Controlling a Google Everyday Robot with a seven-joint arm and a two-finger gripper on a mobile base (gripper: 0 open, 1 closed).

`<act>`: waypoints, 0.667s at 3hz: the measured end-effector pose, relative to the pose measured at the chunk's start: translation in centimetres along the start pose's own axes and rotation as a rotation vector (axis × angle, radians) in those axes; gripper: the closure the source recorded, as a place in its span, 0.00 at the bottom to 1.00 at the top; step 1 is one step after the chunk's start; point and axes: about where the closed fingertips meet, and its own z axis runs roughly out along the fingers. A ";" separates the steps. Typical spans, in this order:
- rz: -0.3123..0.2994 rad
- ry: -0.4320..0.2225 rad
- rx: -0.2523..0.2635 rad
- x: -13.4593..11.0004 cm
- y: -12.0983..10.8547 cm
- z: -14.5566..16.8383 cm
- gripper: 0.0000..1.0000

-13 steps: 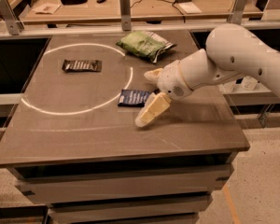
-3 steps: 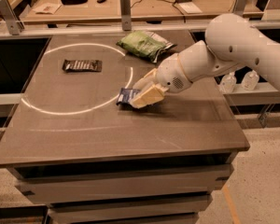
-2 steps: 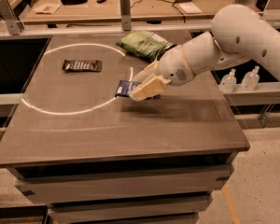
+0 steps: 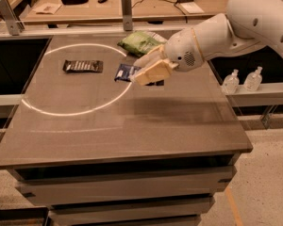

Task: Pick rxbar blueberry

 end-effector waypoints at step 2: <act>0.011 -0.093 0.000 -3.8 -0.7 -2.7 1.00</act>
Offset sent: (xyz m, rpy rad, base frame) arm 0.0075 -0.0129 0.0604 0.1110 -0.0279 -0.0266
